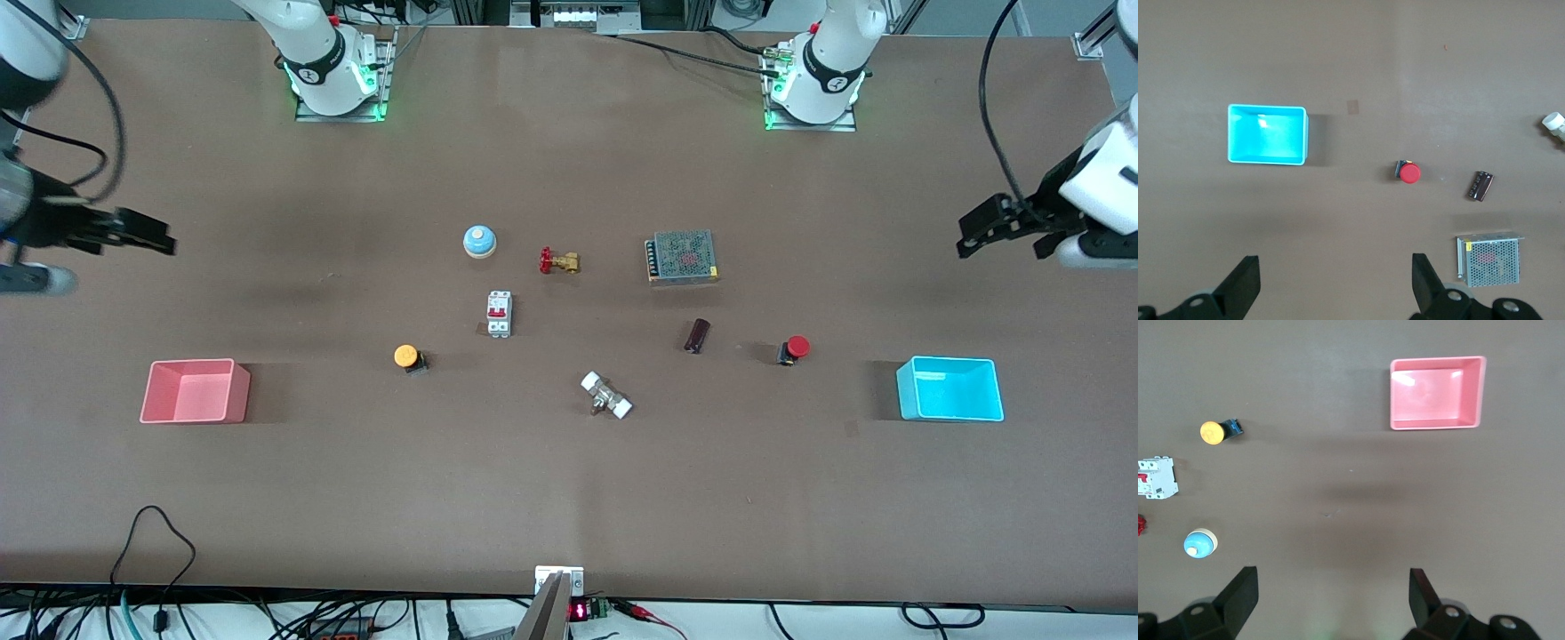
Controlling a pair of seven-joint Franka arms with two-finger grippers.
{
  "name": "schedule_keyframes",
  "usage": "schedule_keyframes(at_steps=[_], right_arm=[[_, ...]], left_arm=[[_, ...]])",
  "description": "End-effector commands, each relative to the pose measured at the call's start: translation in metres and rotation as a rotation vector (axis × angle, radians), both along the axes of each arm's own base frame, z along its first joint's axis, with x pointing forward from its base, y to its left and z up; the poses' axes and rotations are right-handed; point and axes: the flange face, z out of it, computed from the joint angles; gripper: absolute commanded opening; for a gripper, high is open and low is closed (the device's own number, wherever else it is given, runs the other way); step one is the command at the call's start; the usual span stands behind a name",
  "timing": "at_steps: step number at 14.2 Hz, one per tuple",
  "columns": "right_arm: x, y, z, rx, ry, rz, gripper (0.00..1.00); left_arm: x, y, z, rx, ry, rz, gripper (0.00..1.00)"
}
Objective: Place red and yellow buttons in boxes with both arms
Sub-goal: 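Move the right gripper toward the yellow button while the left gripper reaches the red button, then lower the right gripper over the yellow button while the left gripper lowers onto red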
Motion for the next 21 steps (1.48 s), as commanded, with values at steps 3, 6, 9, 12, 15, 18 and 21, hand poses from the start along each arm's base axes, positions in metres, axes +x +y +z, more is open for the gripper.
schedule_keyframes(at_steps=[3,6,9,12,15,18,21], right_arm=[[0.031,0.091,-0.084,-0.027,0.022,0.105,1.00],[0.044,0.145,-0.134,-0.058,-0.010,0.039,1.00],[0.047,0.193,-0.182,-0.071,-0.033,0.074,1.00],[0.045,0.221,-0.224,-0.077,-0.027,0.132,1.00],[0.043,0.234,-0.249,-0.081,-0.023,0.176,1.00],[0.045,0.234,-0.269,-0.084,-0.021,0.179,1.00],[0.044,0.238,-0.281,-0.040,-0.007,0.150,1.00]], left_arm=[[0.036,-0.033,-0.081,0.002,0.062,0.030,1.00],[0.049,-0.049,-0.124,0.001,0.088,0.029,1.00],[0.055,-0.072,-0.179,-0.002,0.097,0.051,1.00],[0.049,-0.086,-0.224,-0.001,0.109,0.052,1.00],[0.044,-0.093,-0.269,-0.003,0.105,0.049,1.00],[0.044,-0.099,-0.301,-0.004,0.124,0.056,1.00],[0.043,-0.106,-0.321,-0.007,0.132,0.070,1.00]])
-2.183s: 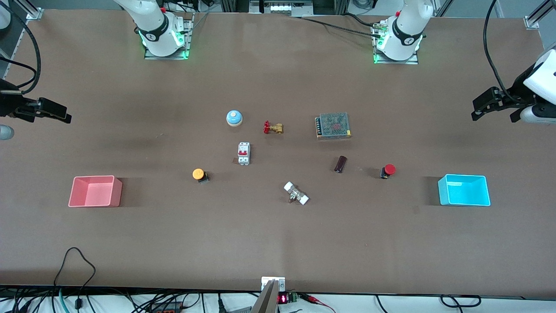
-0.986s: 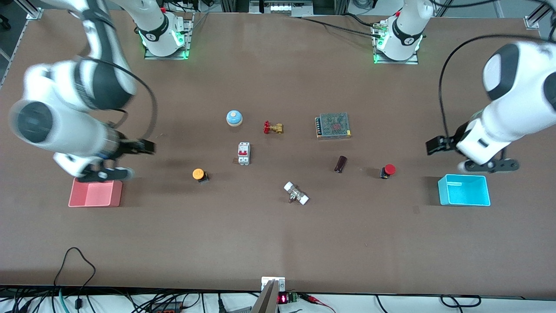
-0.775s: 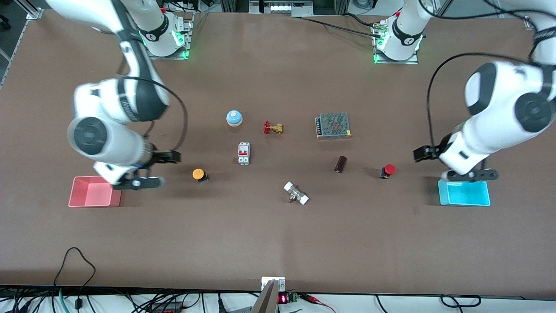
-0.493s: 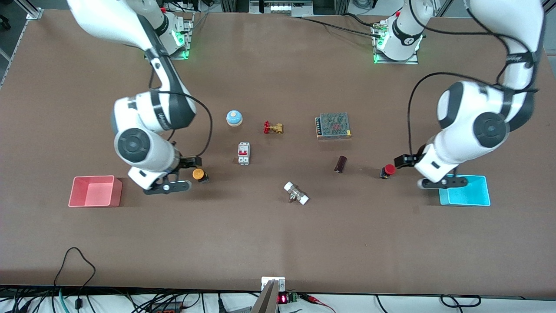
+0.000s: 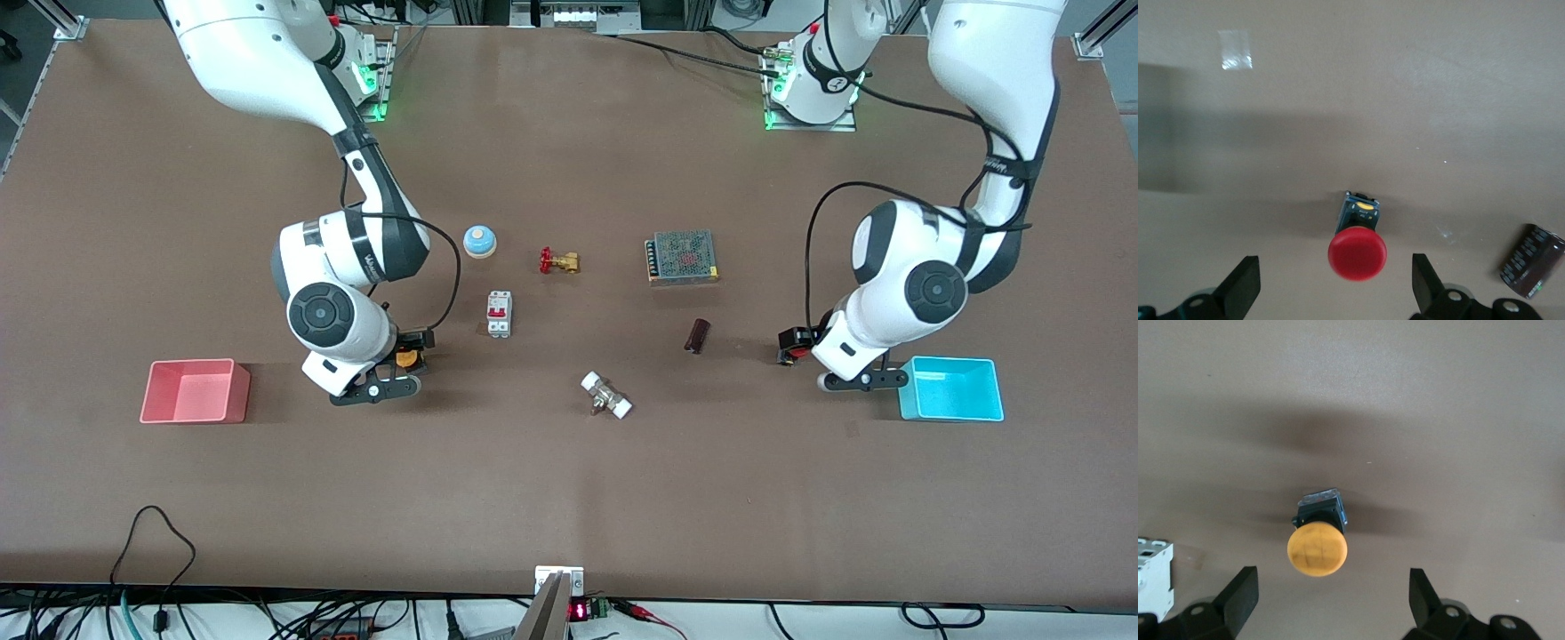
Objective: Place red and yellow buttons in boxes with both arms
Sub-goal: 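Lower the right gripper over the yellow button while the left gripper lowers onto red, then close the right gripper on the yellow button while the left gripper grasps red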
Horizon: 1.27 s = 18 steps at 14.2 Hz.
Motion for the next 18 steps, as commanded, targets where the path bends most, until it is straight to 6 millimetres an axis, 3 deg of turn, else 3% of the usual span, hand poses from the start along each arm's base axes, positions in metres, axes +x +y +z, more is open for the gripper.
schedule_keyframes(at_steps=[1,5,10,14,15,18], right_arm=[[0.001,0.005,-0.009,0.052,0.018,-0.008,1.00],[0.000,0.009,-0.027,0.050,0.019,0.000,1.00],[-0.001,0.005,-0.046,0.037,0.024,0.026,1.00],[0.000,0.004,-0.048,0.039,0.026,0.031,1.00],[-0.001,0.006,-0.051,0.038,0.030,0.034,0.98],[-0.001,0.006,-0.051,0.037,0.032,0.034,0.81]], left_arm=[[0.000,-0.010,-0.012,0.000,-0.008,0.015,1.00],[0.000,-0.011,-0.018,-0.003,0.001,0.021,0.88],[0.000,-0.011,-0.018,-0.003,0.002,0.026,0.56],[0.001,-0.010,-0.014,-0.002,0.000,0.041,0.37],[0.003,-0.009,-0.011,-0.002,-0.004,0.041,0.33],[0.007,0.001,0.009,-0.005,-0.031,0.047,0.25]])
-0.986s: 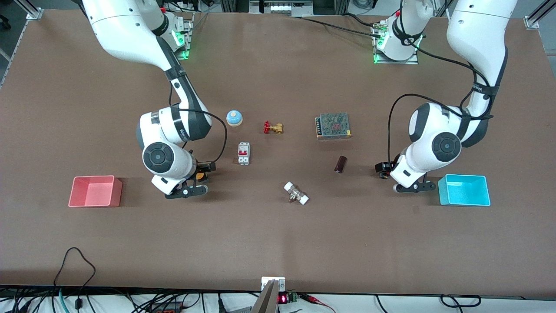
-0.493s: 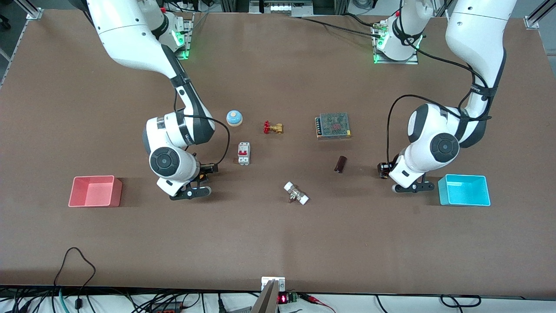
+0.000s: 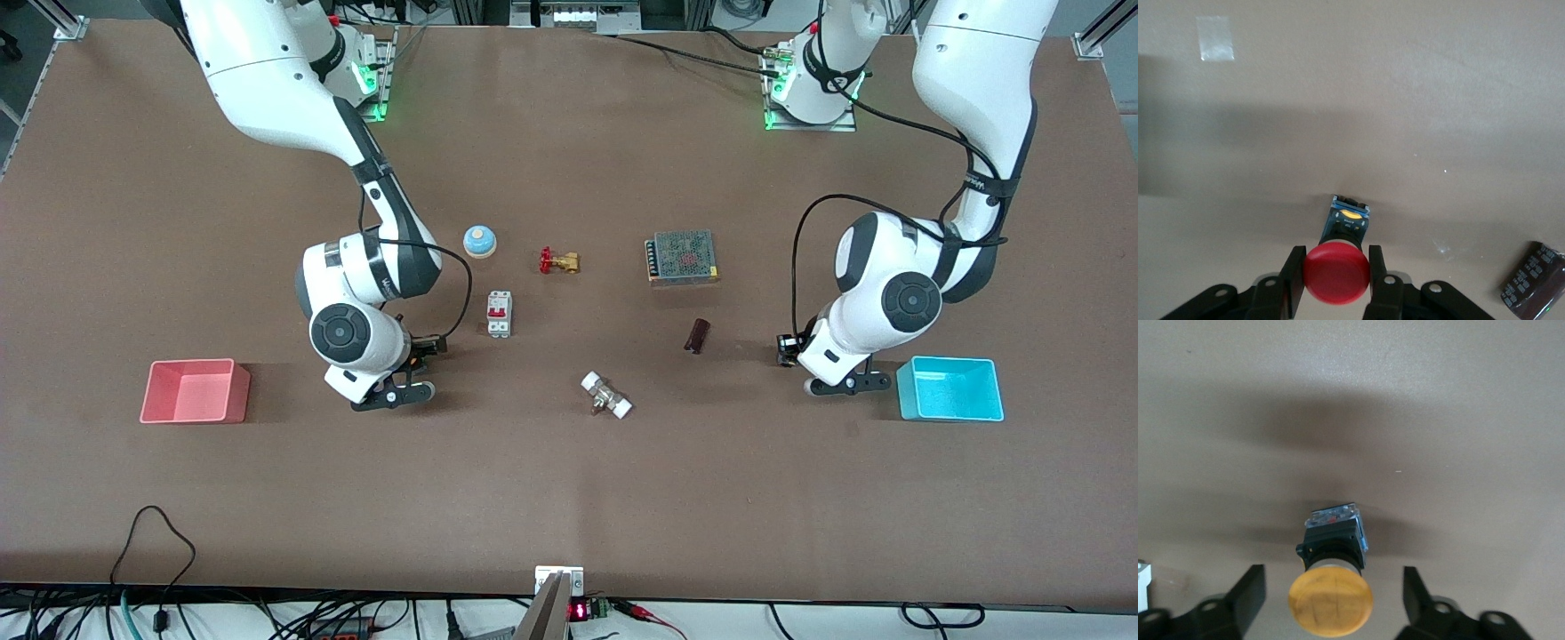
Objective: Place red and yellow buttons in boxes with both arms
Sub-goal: 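Close the right gripper on the yellow button while the left gripper grasps red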
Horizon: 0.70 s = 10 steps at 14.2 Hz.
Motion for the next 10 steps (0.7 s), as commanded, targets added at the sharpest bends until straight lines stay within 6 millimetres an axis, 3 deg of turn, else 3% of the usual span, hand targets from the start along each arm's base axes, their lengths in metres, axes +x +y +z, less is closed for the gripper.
schedule_keyframes(at_steps=[1,2,6,8,10], right_arm=[[0.001,0.001,-0.001,0.009,0.003,0.013,0.67],[0.001,0.001,-0.001,0.010,0.003,0.010,0.56],[0.000,0.002,-0.001,0.010,0.005,0.013,0.37],[0.002,0.002,0.001,0.010,-0.002,0.017,0.29],[0.005,0.004,0.009,0.019,-0.015,-0.002,0.28]], left_arm=[[0.005,0.014,0.031,-0.005,-0.031,0.020,0.25],[0.006,0.024,0.039,-0.001,-0.024,0.026,0.24],[0.025,0.058,0.084,-0.004,0.009,-0.021,0.24],[0.030,0.077,0.101,-0.007,0.002,-0.036,0.24],[0.032,0.102,0.112,-0.007,-0.018,-0.053,0.23]])
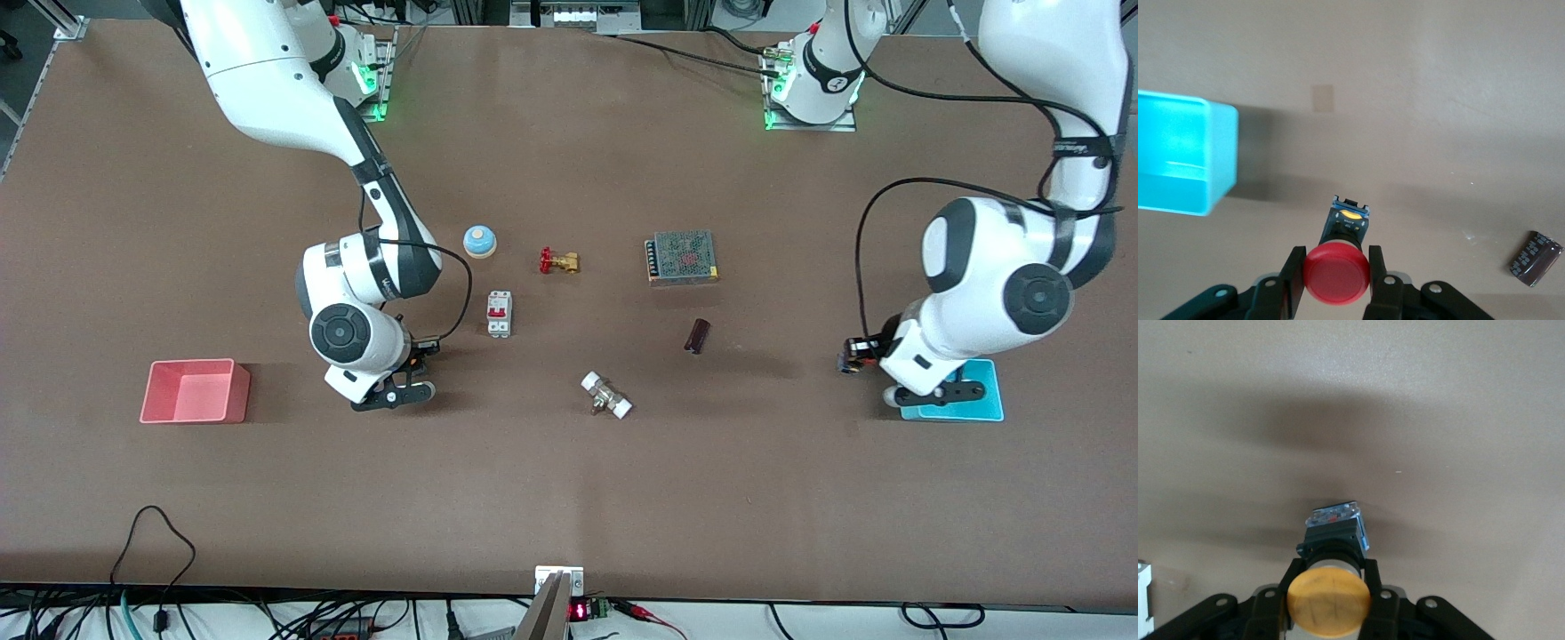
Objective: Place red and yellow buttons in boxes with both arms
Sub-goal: 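Carry the yellow button to the pink box while the left gripper carries red to cyan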
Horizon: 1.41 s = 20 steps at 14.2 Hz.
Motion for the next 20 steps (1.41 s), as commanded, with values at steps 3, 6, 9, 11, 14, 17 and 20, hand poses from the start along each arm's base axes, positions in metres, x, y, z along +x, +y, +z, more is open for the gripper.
schedule_keyframes(at_steps=[3,6,9,11,14,17,20], right_arm=[[0.030,-0.019,0.044,0.035,-0.071,-0.042,0.28],[0.054,-0.089,0.075,0.006,-0.118,-0.157,0.28],[0.061,-0.178,0.099,-0.038,-0.091,-0.280,0.28],[0.064,-0.221,0.118,-0.040,-0.111,-0.328,0.28],[0.060,-0.278,0.117,-0.035,-0.070,-0.355,0.28],[0.057,-0.318,0.108,-0.034,-0.056,-0.395,0.28],[0.055,-0.345,0.084,-0.037,-0.031,-0.388,0.28]], left_arm=[[0.004,0.066,0.021,-0.007,-0.024,-0.064,0.23],[0.006,0.118,0.026,-0.011,-0.048,-0.098,0.23],[0.007,0.143,0.007,-0.015,-0.050,-0.119,0.23],[0.006,0.161,-0.010,-0.016,-0.046,-0.125,0.23],[0.008,0.180,-0.031,-0.004,-0.062,-0.119,0.23],[0.010,0.182,-0.059,-0.005,-0.063,-0.117,0.23],[0.012,0.181,-0.080,-0.006,-0.066,-0.118,0.24]])
